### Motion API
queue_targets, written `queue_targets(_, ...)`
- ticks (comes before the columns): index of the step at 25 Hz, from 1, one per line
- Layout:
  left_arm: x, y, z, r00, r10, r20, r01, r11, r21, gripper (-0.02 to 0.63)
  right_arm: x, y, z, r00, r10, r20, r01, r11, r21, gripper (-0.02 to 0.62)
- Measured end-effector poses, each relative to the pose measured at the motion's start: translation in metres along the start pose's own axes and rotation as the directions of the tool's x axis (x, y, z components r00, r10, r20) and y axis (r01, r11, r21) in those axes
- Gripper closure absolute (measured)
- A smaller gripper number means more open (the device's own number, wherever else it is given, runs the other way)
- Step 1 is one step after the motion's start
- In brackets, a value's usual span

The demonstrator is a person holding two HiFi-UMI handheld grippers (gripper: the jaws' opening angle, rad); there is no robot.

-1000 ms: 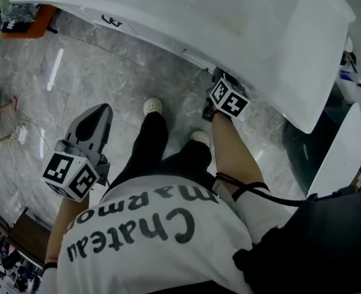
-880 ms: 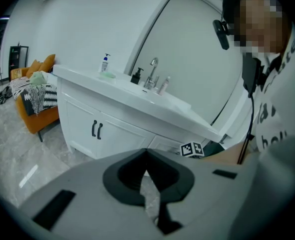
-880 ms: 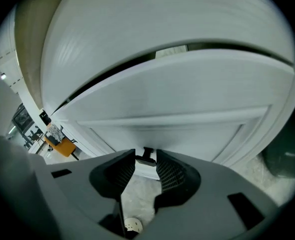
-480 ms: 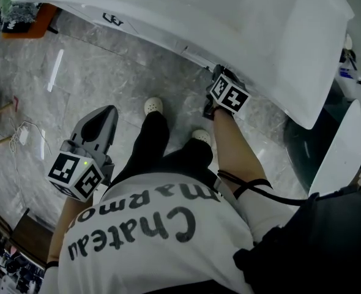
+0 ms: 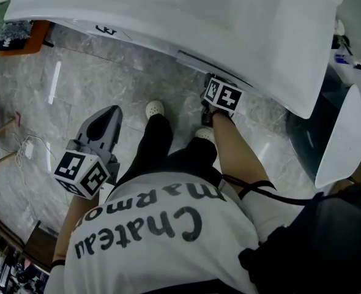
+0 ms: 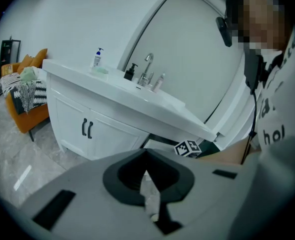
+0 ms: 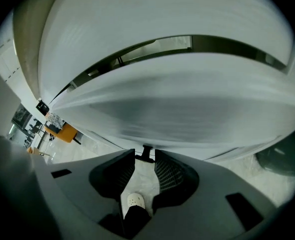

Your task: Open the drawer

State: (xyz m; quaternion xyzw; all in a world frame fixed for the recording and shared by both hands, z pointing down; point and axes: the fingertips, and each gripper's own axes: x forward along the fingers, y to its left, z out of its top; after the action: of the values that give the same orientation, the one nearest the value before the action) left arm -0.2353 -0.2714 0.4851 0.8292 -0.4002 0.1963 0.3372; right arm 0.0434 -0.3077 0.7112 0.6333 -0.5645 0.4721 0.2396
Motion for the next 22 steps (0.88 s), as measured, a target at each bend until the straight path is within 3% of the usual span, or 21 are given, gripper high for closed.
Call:
queue_targets(12,0.003,0.009,0.000,0.995,-0.089,-0.043,0.091,0.995,0.039,0.598,-0.006,0.004,-0.021,0.997,0.051,-0.062,-0.049,0.998,0.033,0.462)
queue_targets(22,0.002,0.003,-0.012,0.992,-0.117,-0.042,0.119,0.992,0.046,0.598,-0.020,0.012,-0.054,0.991,0.054,-0.120,-0.058,0.998,-0.033,0.466)
